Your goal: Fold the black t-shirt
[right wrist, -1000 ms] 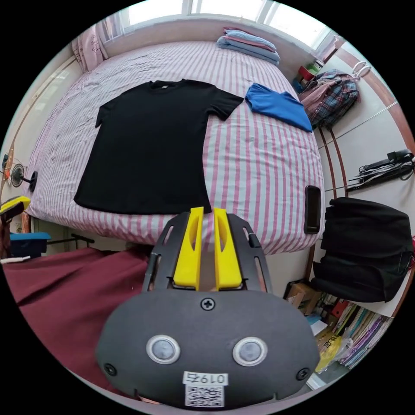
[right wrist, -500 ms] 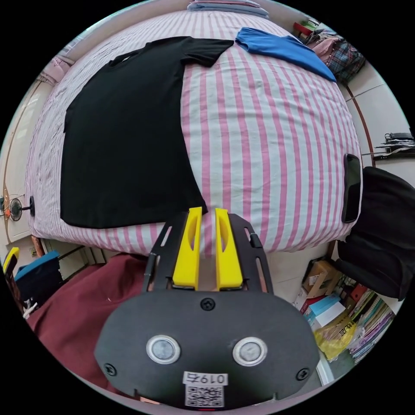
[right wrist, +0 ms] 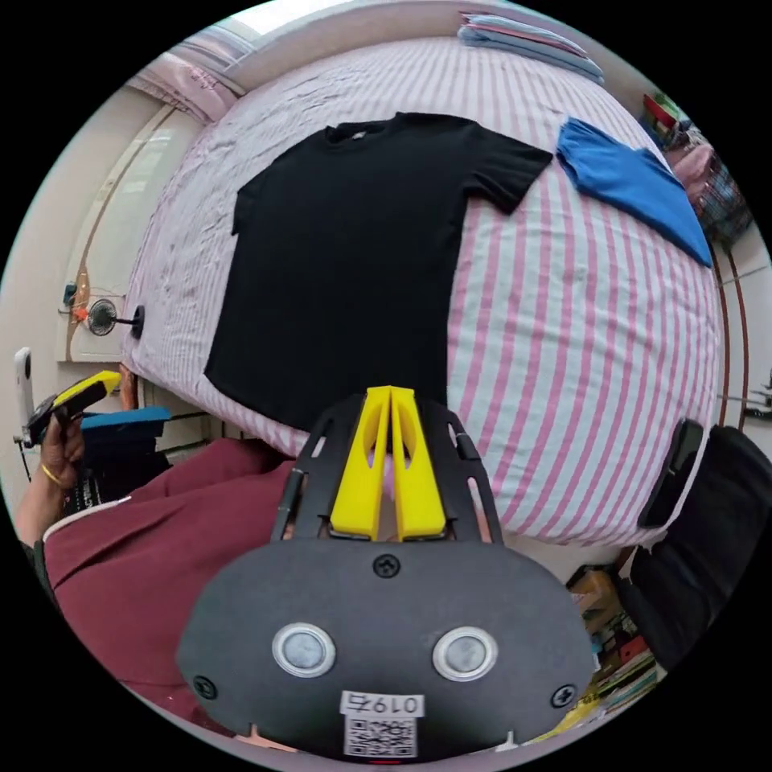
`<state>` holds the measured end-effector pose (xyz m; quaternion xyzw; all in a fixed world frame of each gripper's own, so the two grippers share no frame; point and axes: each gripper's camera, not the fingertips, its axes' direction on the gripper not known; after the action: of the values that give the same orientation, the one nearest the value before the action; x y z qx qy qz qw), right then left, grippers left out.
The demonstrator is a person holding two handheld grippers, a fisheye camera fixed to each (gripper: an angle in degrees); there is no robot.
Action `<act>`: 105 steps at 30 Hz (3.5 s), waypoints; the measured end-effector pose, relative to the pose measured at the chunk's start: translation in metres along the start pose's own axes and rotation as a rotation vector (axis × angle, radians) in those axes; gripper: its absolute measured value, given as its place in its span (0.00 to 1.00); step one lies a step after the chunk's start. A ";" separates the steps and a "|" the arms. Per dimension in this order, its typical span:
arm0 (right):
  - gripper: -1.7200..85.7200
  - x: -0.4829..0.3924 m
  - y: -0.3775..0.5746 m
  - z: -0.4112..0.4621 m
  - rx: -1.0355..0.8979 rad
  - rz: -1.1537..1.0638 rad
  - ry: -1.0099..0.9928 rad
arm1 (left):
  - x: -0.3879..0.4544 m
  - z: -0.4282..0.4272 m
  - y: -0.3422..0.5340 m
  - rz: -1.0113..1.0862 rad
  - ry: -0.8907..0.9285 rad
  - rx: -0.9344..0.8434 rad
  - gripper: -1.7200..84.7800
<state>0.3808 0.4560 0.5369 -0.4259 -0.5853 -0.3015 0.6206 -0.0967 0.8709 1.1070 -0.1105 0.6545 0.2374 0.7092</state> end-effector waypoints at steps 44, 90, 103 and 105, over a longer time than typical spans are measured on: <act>0.11 -0.483 -0.922 0.026 -0.341 -1.373 -0.057 | -0.491 0.033 -0.314 -1.197 0.767 0.429 0.12; 0.01 -0.546 -0.984 -0.025 -0.503 -1.447 -0.337 | -0.423 -0.015 -0.394 -0.585 0.470 0.529 0.03; 0.01 -0.457 -0.849 -0.101 -0.236 -1.500 -0.245 | -0.268 -0.020 -0.402 -0.100 0.074 0.484 0.03; 0.01 -0.447 -0.830 -0.106 -0.204 -1.493 -0.218 | -0.247 -0.015 -0.404 -0.032 0.023 0.458 0.03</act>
<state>-0.3538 -0.0708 0.2486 0.0006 -0.7453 -0.6501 0.1480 0.0774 0.4676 1.2857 0.0401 0.6975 0.0700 0.7121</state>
